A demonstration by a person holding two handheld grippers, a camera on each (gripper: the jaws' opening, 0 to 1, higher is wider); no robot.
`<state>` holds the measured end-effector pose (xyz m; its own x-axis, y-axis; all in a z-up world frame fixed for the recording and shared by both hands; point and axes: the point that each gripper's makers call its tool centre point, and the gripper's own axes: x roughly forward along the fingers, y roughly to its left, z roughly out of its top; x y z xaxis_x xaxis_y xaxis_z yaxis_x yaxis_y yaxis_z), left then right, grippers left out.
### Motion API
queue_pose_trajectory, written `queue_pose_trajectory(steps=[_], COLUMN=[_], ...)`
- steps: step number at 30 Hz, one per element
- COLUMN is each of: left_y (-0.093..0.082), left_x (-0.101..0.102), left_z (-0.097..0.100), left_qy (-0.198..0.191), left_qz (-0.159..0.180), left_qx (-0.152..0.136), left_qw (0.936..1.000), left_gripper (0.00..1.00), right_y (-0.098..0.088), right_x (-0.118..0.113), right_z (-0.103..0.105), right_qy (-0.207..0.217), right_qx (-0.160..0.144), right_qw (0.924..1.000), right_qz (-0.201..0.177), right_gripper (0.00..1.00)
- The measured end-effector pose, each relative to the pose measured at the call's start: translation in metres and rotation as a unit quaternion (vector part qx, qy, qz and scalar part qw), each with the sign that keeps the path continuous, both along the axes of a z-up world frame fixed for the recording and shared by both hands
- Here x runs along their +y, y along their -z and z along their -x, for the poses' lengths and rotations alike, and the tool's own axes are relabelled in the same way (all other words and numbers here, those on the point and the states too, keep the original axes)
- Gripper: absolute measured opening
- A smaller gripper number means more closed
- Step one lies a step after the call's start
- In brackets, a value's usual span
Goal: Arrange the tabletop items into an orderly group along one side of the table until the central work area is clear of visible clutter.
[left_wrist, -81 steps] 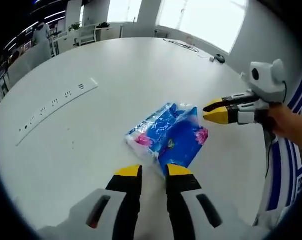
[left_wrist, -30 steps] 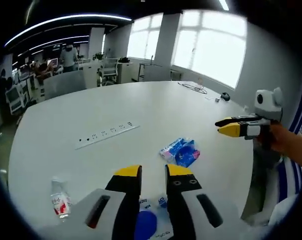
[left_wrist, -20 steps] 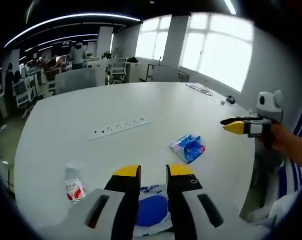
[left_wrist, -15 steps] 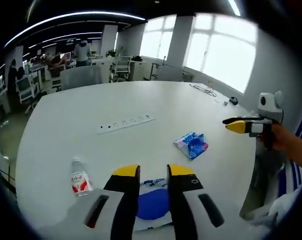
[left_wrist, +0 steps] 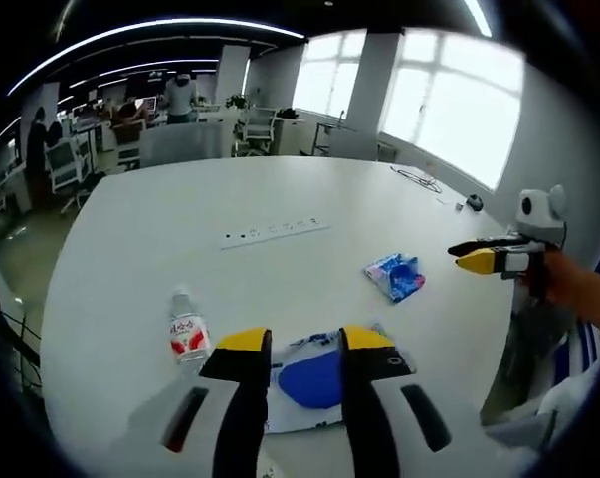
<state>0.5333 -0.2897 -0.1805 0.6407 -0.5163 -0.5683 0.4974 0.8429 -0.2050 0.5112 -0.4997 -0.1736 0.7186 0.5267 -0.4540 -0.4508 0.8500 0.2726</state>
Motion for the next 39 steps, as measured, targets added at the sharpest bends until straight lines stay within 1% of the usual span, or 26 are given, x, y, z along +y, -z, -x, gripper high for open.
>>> queue_pose_trajectory(steps=[4, 7, 10, 16, 18, 22, 26, 32, 39], left_y=[0.007, 0.018, 0.022, 0.036, 0.043, 0.049, 0.057, 0.072, 0.089], left_x=[0.015, 0.028, 0.032, 0.039, 0.044, 0.047, 0.047, 0.043, 0.042], left_z=[0.002, 0.005, 0.007, 0.014, 0.017, 0.018, 0.02, 0.024, 0.02], left_qy=[-0.014, -0.022, -0.029, -0.027, -0.029, -0.028, -0.018, -0.002, 0.007], left_qz=[-0.004, -0.014, -0.01, -0.019, -0.024, -0.029, -0.044, -0.055, -0.068], left_qx=[0.008, 0.02, 0.025, 0.041, 0.05, 0.062, 0.074, 0.102, 0.135], left_qw=[0.9999, 0.9995, 0.9992, 0.9986, 0.998, 0.9973, 0.9961, 0.9932, 0.9886], left_gripper=[0.25, 0.25, 0.25, 0.25, 0.25, 0.24, 0.23, 0.23, 0.23], right_y=[0.013, 0.021, 0.027, 0.038, 0.043, 0.051, 0.06, 0.072, 0.084], right_x=[0.012, 0.017, 0.022, 0.028, 0.028, 0.031, 0.035, 0.043, 0.046], right_z=[0.005, 0.008, 0.01, 0.014, 0.013, 0.016, 0.018, 0.021, 0.02], right_qy=[-0.016, -0.023, -0.027, -0.033, -0.034, -0.038, -0.041, -0.048, -0.047], right_qx=[0.014, 0.022, 0.032, 0.047, 0.052, 0.064, 0.076, 0.09, 0.107], right_qw=[0.9998, 0.9995, 0.9991, 0.9984, 0.998, 0.9972, 0.9962, 0.9947, 0.993], right_qz=[0.002, 0.002, 0.001, 0.003, 0.004, 0.007, 0.009, 0.013, 0.016], right_gripper=[0.28, 0.28, 0.28, 0.29, 0.29, 0.3, 0.3, 0.29, 0.29])
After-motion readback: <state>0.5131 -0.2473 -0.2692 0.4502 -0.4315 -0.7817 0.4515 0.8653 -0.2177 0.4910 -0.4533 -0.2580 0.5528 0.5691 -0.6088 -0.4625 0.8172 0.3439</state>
